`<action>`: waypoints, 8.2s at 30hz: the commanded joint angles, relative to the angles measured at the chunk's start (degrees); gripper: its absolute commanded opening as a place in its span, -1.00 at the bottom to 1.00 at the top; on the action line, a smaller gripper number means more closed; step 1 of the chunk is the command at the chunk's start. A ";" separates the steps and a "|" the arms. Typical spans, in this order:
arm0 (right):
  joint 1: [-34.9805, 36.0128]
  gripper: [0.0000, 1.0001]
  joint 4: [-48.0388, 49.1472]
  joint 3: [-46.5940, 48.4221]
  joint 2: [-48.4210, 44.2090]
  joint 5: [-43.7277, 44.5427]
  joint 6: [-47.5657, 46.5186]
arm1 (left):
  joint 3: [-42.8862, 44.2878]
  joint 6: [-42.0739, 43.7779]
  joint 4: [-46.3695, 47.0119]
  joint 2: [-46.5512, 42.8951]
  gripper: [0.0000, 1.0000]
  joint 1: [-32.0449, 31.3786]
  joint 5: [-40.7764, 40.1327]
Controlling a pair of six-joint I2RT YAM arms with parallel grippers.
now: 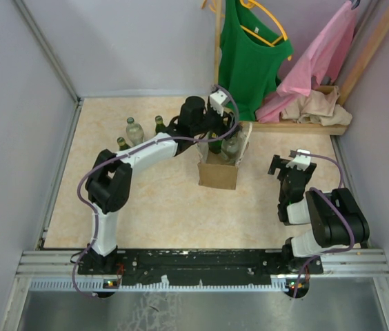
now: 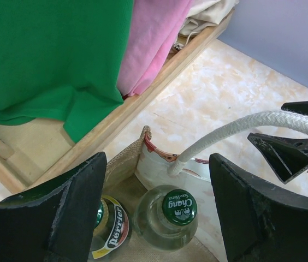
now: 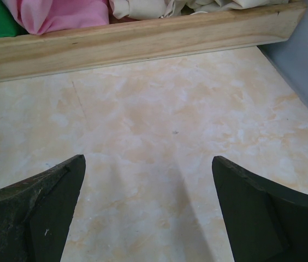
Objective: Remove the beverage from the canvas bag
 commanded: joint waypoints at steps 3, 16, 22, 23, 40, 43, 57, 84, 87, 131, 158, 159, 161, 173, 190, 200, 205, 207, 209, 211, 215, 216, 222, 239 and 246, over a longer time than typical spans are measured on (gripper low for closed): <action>-0.05 0.98 2.62 1.11 -0.97 0.19 0.13 | -1.95 0.25 -0.48 0.44 0.61 -0.96 0.96; -0.05 0.98 2.62 1.09 -0.97 0.21 0.13 | -5.43 2.18 0.44 0.84 0.54 -2.19 -3.77; -0.05 0.98 2.63 1.14 -0.97 0.18 0.13 | -5.58 2.65 1.14 2.24 0.48 -2.76 -6.94; -0.10 0.98 2.60 1.12 -0.95 0.28 0.09 | -5.51 2.78 1.27 2.55 0.48 -2.82 -7.22; -0.05 0.98 2.62 1.15 -0.97 0.23 0.13 | -7.13 2.04 9.91 5.68 -0.89 -3.30 -8.50; -0.06 0.98 2.62 1.10 -0.97 0.20 0.13 | -8.30 2.60 11.78 3.75 -1.00 -3.37 -8.95; -0.05 0.98 2.66 1.07 -0.99 0.22 0.13 | -12.28 6.93 17.30 -12.90 -1.00 -4.18 -12.28; -0.05 0.98 2.66 1.07 -0.97 0.22 0.13 | -11.28 5.01 16.25 -7.42 0.11 -4.94 -9.31; -0.05 0.98 2.62 1.13 -1.02 0.19 0.13 | -10.67 4.81 15.60 -5.63 0.13 -4.97 -9.73; -0.05 0.98 2.62 1.13 -0.97 0.17 0.13 | -8.53 6.91 19.72 0.60 -1.00 -4.88 -12.36; -0.05 0.98 2.64 1.14 -0.97 0.19 0.06 | 6.42 6.59 5.14 -14.34 -1.00 -4.86 -10.24; -0.05 0.98 2.64 1.14 -0.97 0.18 0.12 | 6.73 6.72 4.37 -15.13 -1.00 -4.88 -10.54; -0.05 0.98 2.68 1.09 -0.97 0.19 0.13 | 7.39 7.30 2.12 -16.76 -1.00 -4.84 -11.80; -0.07 0.98 2.63 1.13 -0.97 0.18 0.08 | -0.25 16.59 -0.99 -35.85 -1.00 -3.91 -29.75; -0.05 0.98 2.63 1.14 -0.97 0.24 0.13 | -33.81 7.53 2.25 -54.00 -1.00 9.95 -32.07; -0.07 0.98 2.62 1.09 -0.97 0.17 0.13 | -41.60 5.23 8.58 -50.01 -1.00 10.01 -33.61; -0.05 0.98 2.62 1.09 -0.97 0.19 0.10 | -44.60 4.91 14.75 -46.67 -1.00 10.39 -35.50; -0.05 0.98 2.62 1.11 -0.97 0.18 0.13 | -45.66 4.86 17.03 -45.32 -1.00 10.75 -36.27; -0.05 0.98 2.62 1.12 -0.97 0.24 0.13 | -46.80 4.83 19.55 -44.14 -1.00 11.05 -36.59; -0.05 0.98 2.63 1.13 -0.99 0.18 0.13 | -48.31 4.97 22.92 -43.07 -1.00 11.29 -36.73; -0.06 0.98 2.64 1.12 -0.93 0.23 0.11 | -51.45 4.10 28.97 -41.42 -1.00 12.39 -37.17; -0.01 0.98 2.64 1.09 -0.97 0.22 0.11 | -52.00 3.66 30.10 -40.98 -1.00 12.78 -36.96; -0.07 0.98 2.68 1.12 -0.97 0.17 0.13 | -53.21 1.91 33.57 -38.53 -1.00 14.39 -36.56; -0.05 0.98 2.66 1.12 -0.96 0.16 0.12 | -52.96 -0.45 35.97 -32.21 -0.03 16.18 -37.25; -0.04 0.98 2.62 1.12 -0.97 0.18 0.11 | -53.02 -1.52 35.29 -32.69 0.61 16.14 -38.23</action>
